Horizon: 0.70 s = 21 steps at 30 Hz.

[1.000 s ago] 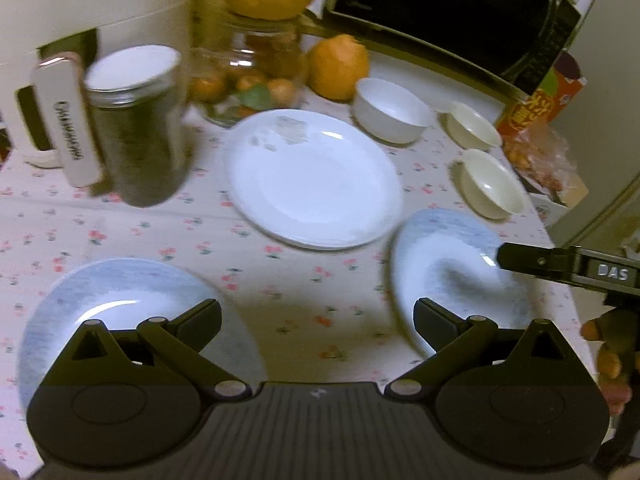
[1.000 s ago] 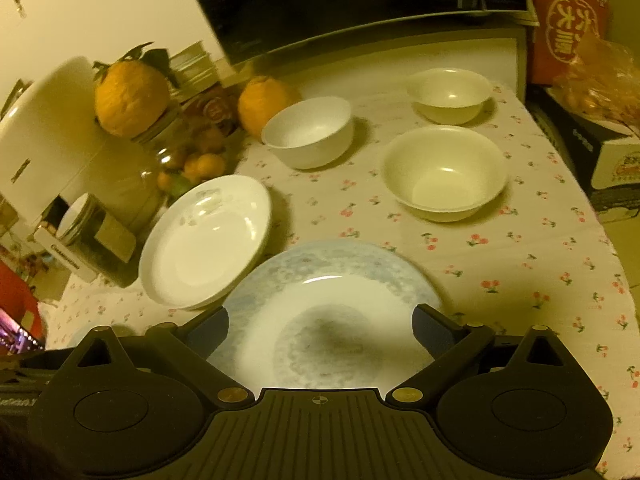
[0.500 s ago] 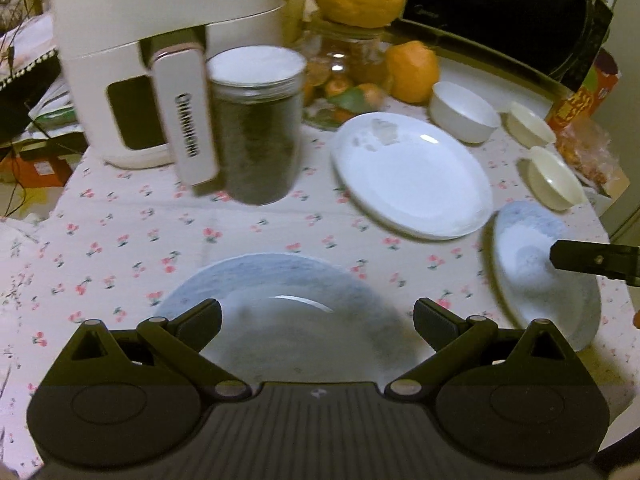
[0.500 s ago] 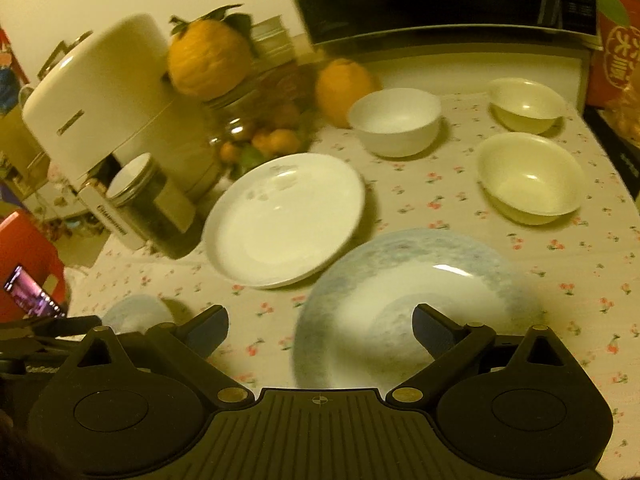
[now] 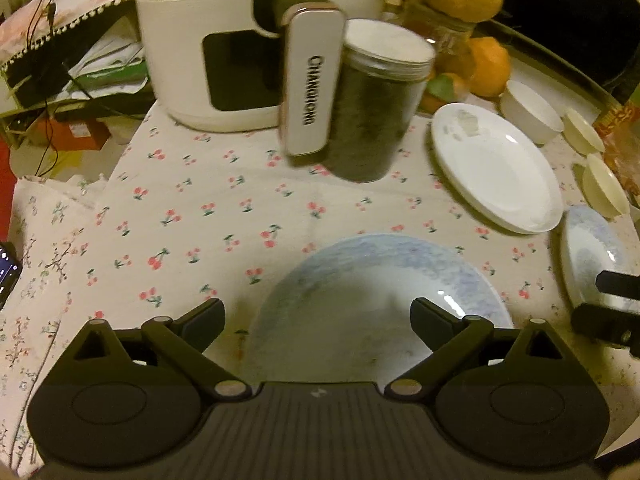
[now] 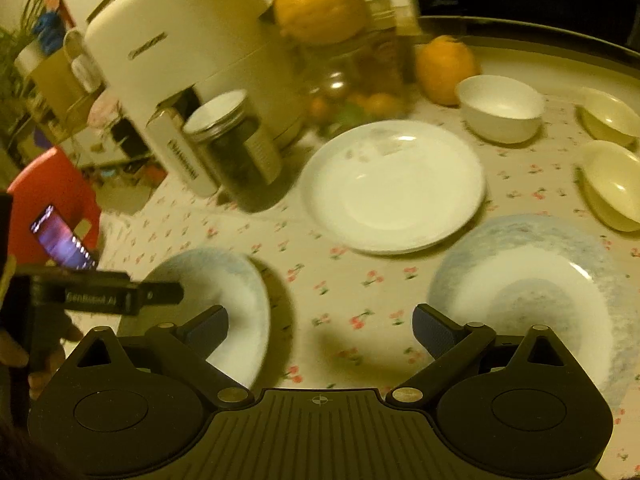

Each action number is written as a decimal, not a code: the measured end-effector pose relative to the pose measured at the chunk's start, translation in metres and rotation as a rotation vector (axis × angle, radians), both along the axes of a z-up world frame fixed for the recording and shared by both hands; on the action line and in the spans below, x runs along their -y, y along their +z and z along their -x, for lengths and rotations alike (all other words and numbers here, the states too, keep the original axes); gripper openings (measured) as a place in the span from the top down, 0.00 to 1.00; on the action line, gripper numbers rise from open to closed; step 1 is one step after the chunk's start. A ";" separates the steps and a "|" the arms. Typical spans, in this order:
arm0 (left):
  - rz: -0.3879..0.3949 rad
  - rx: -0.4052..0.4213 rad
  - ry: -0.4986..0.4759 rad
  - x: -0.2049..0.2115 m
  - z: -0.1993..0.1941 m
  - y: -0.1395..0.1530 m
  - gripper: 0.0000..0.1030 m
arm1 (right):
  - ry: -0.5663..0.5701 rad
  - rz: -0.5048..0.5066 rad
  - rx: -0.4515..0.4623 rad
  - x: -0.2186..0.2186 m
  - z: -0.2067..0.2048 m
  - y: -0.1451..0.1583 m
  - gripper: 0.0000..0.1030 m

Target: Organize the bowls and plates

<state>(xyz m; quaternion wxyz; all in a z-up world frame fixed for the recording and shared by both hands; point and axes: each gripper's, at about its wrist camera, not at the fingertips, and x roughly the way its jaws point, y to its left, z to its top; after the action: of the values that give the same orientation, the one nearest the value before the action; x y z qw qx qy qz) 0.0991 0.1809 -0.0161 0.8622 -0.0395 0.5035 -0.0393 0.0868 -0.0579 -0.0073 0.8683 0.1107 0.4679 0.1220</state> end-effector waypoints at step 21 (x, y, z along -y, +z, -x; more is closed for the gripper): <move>0.096 -0.117 -0.101 -0.029 0.007 -0.020 0.62 | 0.098 -0.067 -0.066 -0.056 0.006 -0.038 0.06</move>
<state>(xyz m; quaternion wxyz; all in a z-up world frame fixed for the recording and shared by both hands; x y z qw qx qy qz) 0.0919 0.2096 -0.0366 0.8255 -0.0575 0.5517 -0.1045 0.0806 -0.0014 -0.0451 0.8412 0.1205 0.4968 0.1762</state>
